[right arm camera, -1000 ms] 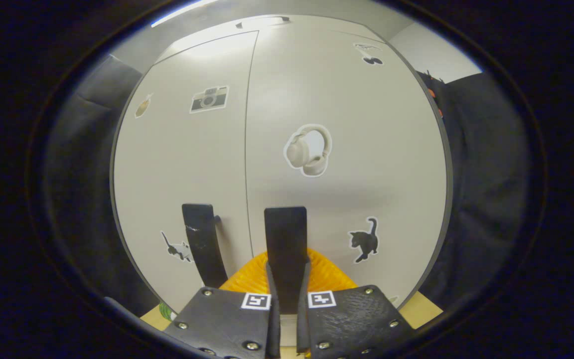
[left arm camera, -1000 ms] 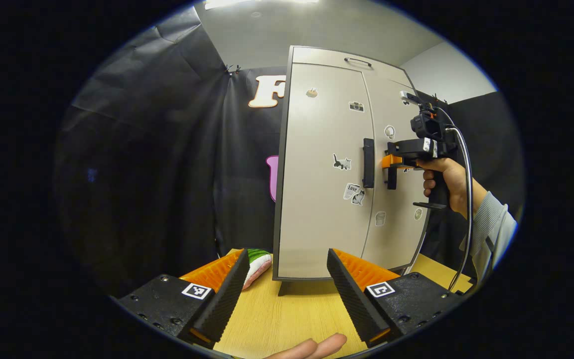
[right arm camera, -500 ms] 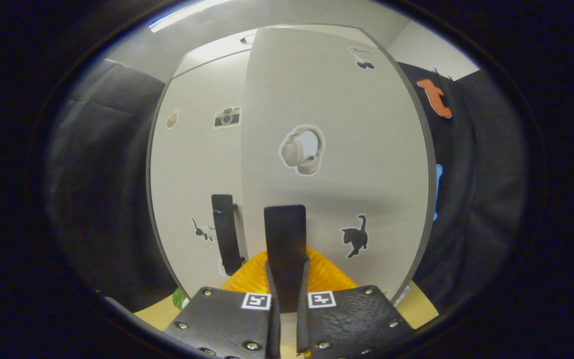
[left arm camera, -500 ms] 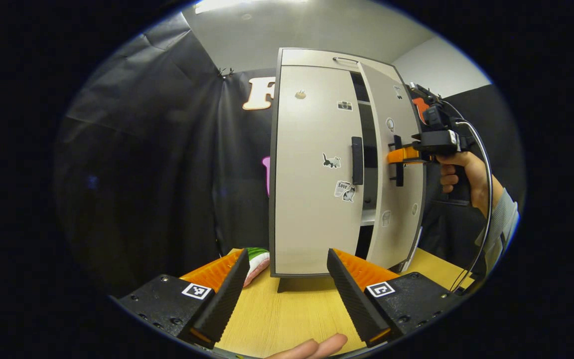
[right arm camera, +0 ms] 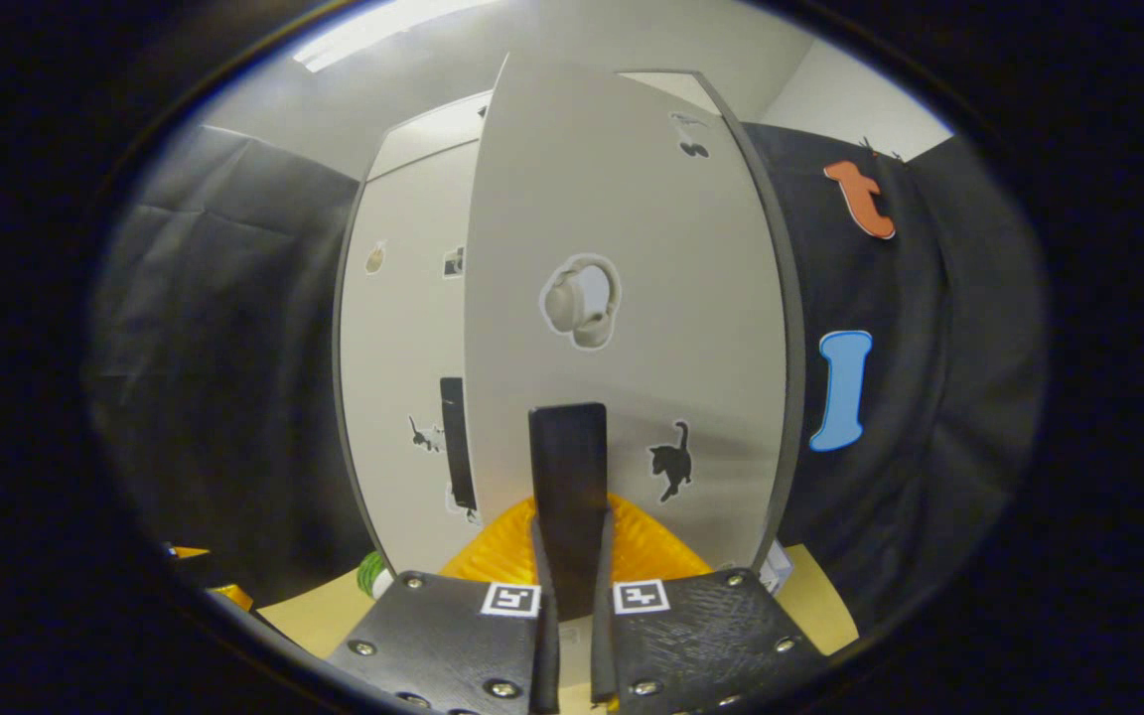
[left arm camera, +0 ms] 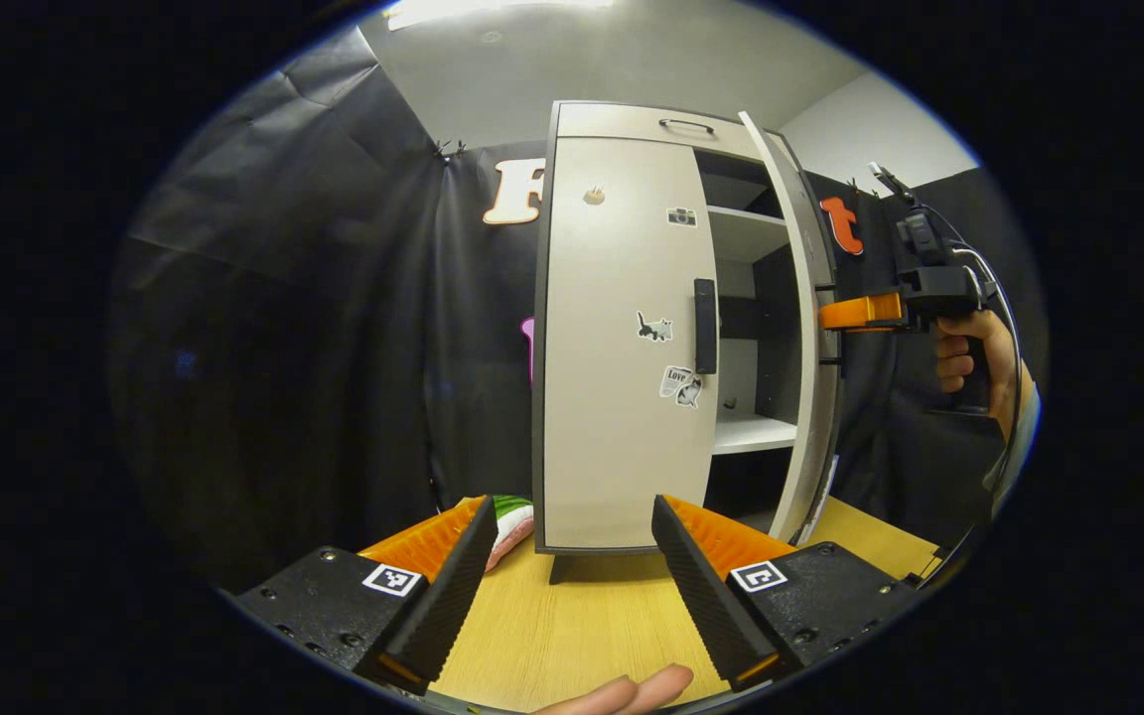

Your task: Open the right door of the double-door shoe cabinet with the right hand, and open the left door with the left hand.

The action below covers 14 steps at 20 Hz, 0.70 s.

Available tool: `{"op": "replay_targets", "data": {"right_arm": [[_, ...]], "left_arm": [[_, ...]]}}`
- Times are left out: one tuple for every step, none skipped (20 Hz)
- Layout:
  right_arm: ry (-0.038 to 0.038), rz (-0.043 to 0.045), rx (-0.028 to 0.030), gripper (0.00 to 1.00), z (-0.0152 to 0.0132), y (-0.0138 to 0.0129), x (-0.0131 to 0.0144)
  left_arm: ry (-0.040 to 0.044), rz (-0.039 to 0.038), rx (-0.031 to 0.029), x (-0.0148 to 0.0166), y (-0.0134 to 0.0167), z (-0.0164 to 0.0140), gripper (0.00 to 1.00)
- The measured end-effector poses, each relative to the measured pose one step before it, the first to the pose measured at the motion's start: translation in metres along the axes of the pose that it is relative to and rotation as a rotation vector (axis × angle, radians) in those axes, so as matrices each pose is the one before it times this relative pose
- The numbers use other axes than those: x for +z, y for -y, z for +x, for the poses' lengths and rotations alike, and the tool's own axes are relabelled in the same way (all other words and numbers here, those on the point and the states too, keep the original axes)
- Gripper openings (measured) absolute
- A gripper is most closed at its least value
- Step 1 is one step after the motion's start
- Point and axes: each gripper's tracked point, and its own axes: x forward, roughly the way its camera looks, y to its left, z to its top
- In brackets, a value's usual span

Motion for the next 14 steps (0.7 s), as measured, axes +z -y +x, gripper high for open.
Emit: {"op": "replay_targets", "data": {"right_arm": [[0.00052, -0.00076, 0.00134, 0.12, -0.00254, 0.00170, 0.00028], [0.00044, 0.00263, -0.00024, 0.12, -0.00294, 0.00289, 0.00106], [0.00059, 0.00444, -0.00291, 0.12, -0.00236, 0.00234, 0.00033], [0.00077, 0.00573, -0.00381, 0.12, -0.00216, 0.00257, 0.00066], [0.00247, 0.00026, -0.00442, 0.12, -0.00192, 0.00269, 0.00021], [0.00156, 0.00175, -0.00612, 0.12, -0.00255, 0.00333, 0.00092], [0.00111, 0.00195, -0.00832, 0.12, -0.00123, 0.00212, -0.00034], [0.00134, 0.00230, -0.01468, 0.12, -0.00234, 0.00322, 0.00011], [0.00520, 0.01070, -0.02340, 0.12, -0.00126, 0.00291, 0.00073], [0.00443, -0.02354, -0.02068, 0.12, 0.00000, 0.00294, -0.00023], [0.00946, -0.03851, -0.01353, 0.11, 0.00032, 0.00653, 0.00187], [0.00469, -0.01685, -0.01290, 0.11, 0.00231, 0.00575, -0.00168], [-0.00057, 0.01638, -0.00507, 0.11, -0.00355, 0.00603, 0.00103], [-0.00667, 0.02489, 0.00519, 0.11, -0.00259, 0.00146, -0.00019]], "left_arm": [[-0.00033, 0.00134, -0.00593, 0.00055, 0.00225, -0.00072, 0.97], [0.00185, -0.00114, -0.00316, 0.00041, 0.00127, -0.00082, 0.97], [0.00156, 0.00087, -0.00257, 0.00050, 0.00083, -0.00124, 0.97], [0.00292, 0.00255, -0.00324, 0.00061, 0.00113, 0.00071, 0.97], [-0.00004, -0.00044, -0.00108, -0.00015, 0.00140, -0.00069, 0.97], [0.00153, -0.00279, -0.00416, -0.00071, 0.00087, -0.00164, 0.97], [-0.00069, -0.00363, -0.00405, -0.00018, 0.00265, -0.00080, 0.97], [-0.00395, -0.00258, -0.00370, -0.00174, 0.00200, 0.00062, 0.97], [-0.00315, -0.00201, -0.00251, -0.00148, 0.00217, -0.00009, 0.97], [-0.00176, -0.00166, -0.00308, -0.00149, 0.00229, -0.00100, 0.97], [0.00241, -0.00343, -0.00494, -0.00059, 0.00223, 0.00027, 0.97], [-0.00376, -0.00139, -0.00542, -0.00111, 0.00326, 0.00122, 0.97], [-0.00483, -0.00193, -0.00117, -0.00252, 0.00211, 0.00080, 0.97], [-0.00048, -0.00529, 0.00055, -0.00018, 0.00218, 0.00028, 0.97]]}}
